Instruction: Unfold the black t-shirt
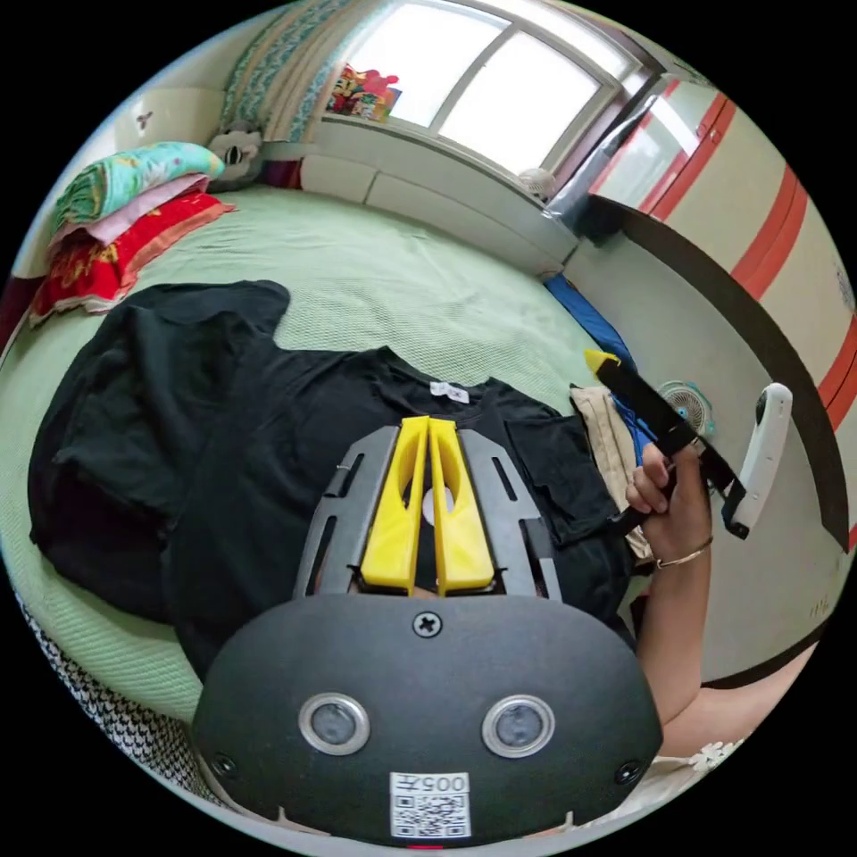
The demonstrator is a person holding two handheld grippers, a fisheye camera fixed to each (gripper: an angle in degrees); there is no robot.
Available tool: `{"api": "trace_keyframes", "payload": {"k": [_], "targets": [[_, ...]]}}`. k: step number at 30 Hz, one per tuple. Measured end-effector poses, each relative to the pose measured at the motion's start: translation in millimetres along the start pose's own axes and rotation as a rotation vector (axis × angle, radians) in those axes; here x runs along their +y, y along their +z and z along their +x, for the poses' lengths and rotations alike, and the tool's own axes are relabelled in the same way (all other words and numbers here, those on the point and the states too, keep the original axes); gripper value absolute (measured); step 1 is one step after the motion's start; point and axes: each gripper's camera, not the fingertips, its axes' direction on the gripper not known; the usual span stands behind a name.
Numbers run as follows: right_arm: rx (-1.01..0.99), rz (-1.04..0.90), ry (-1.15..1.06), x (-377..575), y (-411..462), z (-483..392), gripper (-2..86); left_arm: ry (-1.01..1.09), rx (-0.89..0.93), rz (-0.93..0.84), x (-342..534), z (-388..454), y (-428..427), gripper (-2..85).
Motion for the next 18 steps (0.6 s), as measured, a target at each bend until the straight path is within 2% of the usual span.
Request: {"api": "trace_keyframes", "payload": {"k": [5, 10, 15, 18], "targets": [[-0.081, -0.204, -0.053, 11.7, 35.6, 12.0, 12.9, 0.068, -0.003, -0.079, -13.2, 35.3, 48.3, -0.6], [-0.022, -0.357, -0.170, 17.9, 62.2, 10.1, 8.5, 0.112, 0.038, -0.121, -27.3, 65.6, 89.8, -0.6], [-0.094, -0.477, -0.219, 19.0, 80.1, 6.8, 8.1, 0.122, 0.030, -0.130, -34.4, 77.2, 112.9, -0.7], [-0.008, -0.575, -0.275, 27.0, 98.3, 0.9, 9.6, 0.109, 0.043, -0.149, -39.7, 78.2, 127.3, -0.7]]}}
